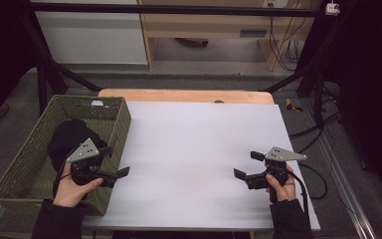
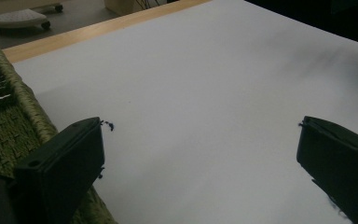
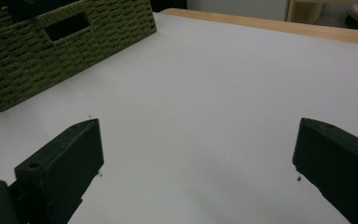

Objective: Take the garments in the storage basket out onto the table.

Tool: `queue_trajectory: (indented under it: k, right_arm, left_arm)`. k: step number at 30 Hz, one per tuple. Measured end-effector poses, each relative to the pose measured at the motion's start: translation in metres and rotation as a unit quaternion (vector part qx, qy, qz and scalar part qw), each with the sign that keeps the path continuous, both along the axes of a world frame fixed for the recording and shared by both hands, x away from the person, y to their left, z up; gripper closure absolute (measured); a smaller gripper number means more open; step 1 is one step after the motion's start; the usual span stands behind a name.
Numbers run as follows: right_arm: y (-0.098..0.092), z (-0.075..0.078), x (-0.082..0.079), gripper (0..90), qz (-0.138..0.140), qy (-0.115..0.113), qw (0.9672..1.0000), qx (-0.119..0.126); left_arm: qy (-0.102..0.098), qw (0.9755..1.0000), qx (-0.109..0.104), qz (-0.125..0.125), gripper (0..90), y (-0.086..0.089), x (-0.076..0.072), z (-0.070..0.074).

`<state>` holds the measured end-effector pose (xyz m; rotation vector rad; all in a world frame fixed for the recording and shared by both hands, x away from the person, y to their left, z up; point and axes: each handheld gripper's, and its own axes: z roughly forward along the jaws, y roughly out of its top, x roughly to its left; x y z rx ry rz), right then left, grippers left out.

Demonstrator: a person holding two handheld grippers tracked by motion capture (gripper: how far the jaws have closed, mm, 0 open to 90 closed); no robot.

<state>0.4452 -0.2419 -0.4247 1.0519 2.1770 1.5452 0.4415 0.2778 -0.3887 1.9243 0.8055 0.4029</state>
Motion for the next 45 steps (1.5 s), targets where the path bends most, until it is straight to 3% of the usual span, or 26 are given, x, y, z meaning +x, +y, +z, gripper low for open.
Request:
queue_trajectory:
  k: [20, 40, 45]
  right_arm:
    - [0.001, -0.001, 0.0, 1.9, -0.002, 0.003, 1.0, -0.001]
    - [0.0, 0.0, 0.0, 2.0, -0.005, 0.002, 1.0, 0.001]
    - [0.0, -0.001, 0.001, 2.0, -0.004, 0.004, 1.0, 0.0]
  left_arm:
    - [-0.018, 0.9989, 0.001, 0.044, 0.0, 0.016, 0.001, 0.012]
    - [-0.036, 0.9941, -0.005, 0.102, 0.0, 0.053, 0.001, 0.035]
    - [-0.028, 0.9916, 0.002, 0.127, 0.0, 0.066, 0.004, 0.042]
